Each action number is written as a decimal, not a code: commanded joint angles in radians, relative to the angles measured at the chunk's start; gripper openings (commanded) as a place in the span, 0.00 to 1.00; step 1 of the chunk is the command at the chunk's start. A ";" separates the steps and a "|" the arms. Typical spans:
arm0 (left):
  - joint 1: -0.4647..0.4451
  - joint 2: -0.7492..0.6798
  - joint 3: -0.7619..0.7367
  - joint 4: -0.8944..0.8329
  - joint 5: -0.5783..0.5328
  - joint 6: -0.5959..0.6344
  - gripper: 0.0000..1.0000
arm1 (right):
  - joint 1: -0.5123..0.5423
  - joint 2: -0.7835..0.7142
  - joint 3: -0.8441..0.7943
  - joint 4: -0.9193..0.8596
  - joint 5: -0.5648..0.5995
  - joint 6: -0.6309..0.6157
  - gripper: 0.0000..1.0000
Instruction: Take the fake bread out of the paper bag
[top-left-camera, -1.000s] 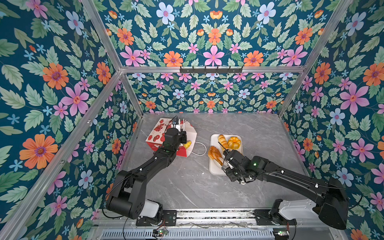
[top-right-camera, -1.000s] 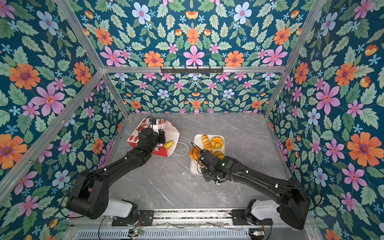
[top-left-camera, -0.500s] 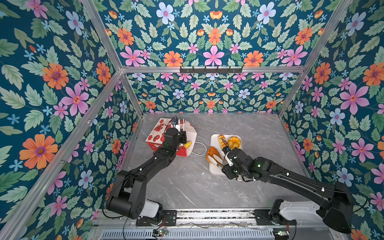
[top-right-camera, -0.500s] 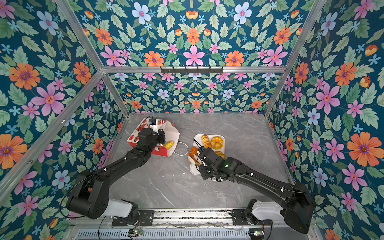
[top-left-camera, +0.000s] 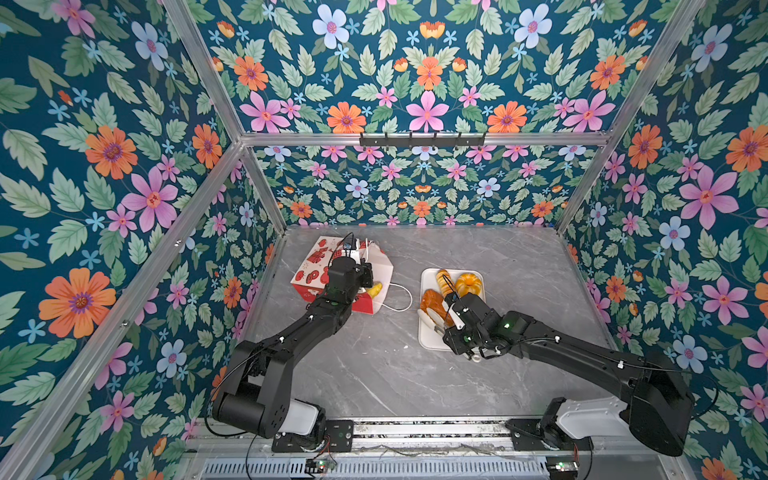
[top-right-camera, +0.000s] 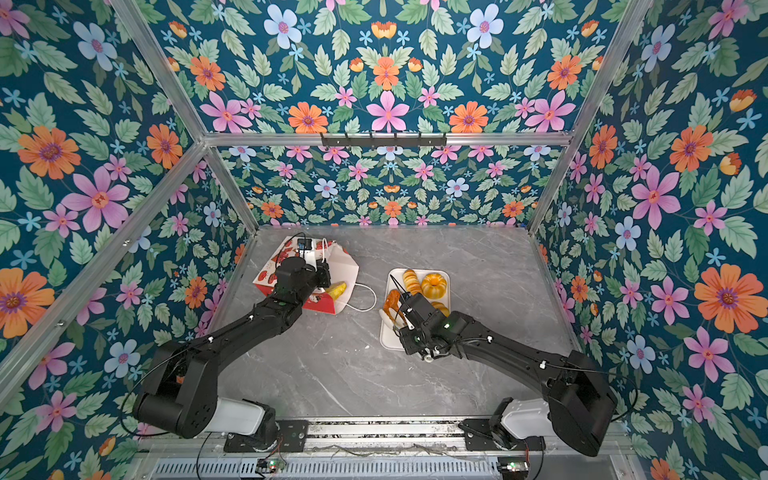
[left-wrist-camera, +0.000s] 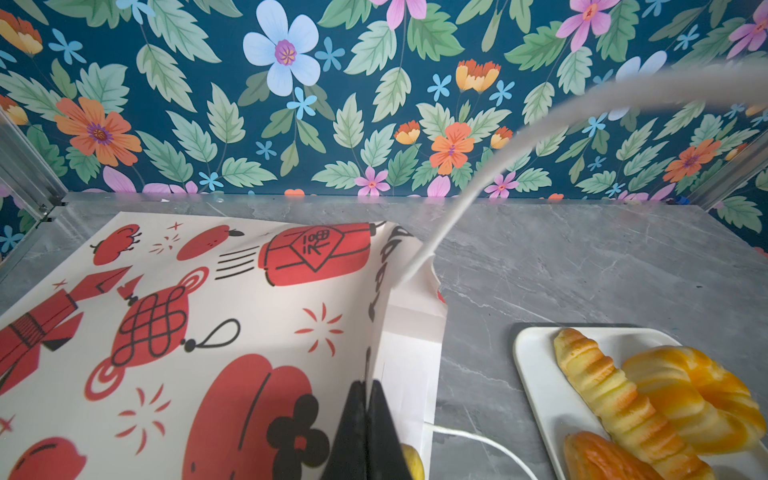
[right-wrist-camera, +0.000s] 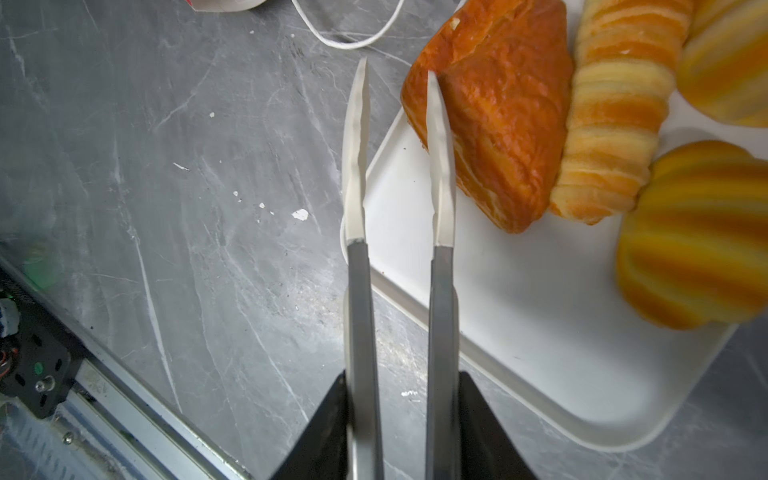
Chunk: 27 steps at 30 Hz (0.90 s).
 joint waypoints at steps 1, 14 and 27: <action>0.000 0.002 0.001 0.023 -0.004 -0.012 0.00 | -0.003 -0.014 -0.009 -0.027 -0.013 0.015 0.39; 0.003 0.009 -0.003 0.029 0.003 -0.016 0.00 | -0.089 -0.133 0.012 0.063 -0.043 -0.023 0.39; 0.003 0.005 -0.010 0.027 0.004 -0.019 0.00 | -0.128 0.017 0.009 0.107 -0.067 -0.061 0.37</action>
